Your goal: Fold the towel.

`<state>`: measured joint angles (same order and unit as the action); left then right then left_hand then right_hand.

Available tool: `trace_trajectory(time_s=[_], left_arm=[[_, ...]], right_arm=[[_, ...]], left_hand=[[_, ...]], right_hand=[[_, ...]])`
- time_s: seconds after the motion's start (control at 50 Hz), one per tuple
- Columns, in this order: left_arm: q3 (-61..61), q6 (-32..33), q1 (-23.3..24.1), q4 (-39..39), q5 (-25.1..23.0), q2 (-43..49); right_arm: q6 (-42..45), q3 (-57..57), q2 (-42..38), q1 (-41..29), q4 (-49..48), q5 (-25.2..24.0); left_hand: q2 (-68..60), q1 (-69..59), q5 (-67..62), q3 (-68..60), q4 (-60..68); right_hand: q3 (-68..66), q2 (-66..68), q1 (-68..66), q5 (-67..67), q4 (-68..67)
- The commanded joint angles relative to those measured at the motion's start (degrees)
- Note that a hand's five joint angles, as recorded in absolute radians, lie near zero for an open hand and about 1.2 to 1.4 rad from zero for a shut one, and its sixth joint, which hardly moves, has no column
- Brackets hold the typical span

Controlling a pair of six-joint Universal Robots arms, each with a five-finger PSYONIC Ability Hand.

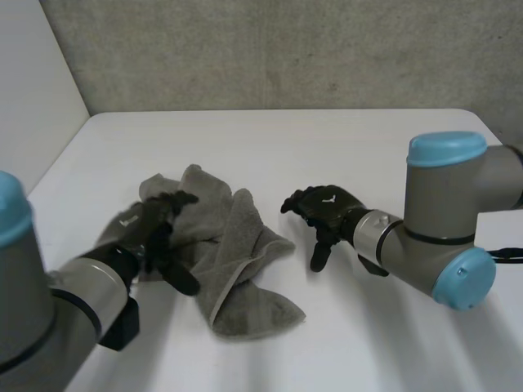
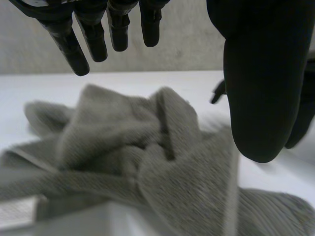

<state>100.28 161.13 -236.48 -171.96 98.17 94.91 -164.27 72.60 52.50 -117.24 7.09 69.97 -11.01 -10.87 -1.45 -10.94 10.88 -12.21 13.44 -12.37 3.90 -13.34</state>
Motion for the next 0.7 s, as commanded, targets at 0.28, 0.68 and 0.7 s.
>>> trace_trajectory(time_s=[0.28,0.68,0.7], left_arm=[[-6.41,-4.15,9.46,-3.47,9.32,17.05],[-16.08,3.23,6.3,-14.54,13.1,20.85],[-18.52,5.75,4.56,-17.24,12.58,19.45]], right_arm=[[-1.58,-2.55,-7.32,-2.81,-7.0,-4.14],[-8.17,-15.62,-8.21,-5.72,-15.0,0.94],[-8.0,-18.08,-6.11,-5.28,-15.87,4.88]], left_hand=[[-13.16,-13.3,-12.72,-13.23,13.29],[-68.99,-69.13,-68.55,-69.06,69.12],[-68.99,-69.13,-68.55,-69.06,69.12]], right_hand=[[-14.51,13.28,-14.35,12.82,-13.37],[-67.79,66.56,-67.63,66.1,-66.66],[-67.79,66.56,-67.63,66.1,-66.66]])
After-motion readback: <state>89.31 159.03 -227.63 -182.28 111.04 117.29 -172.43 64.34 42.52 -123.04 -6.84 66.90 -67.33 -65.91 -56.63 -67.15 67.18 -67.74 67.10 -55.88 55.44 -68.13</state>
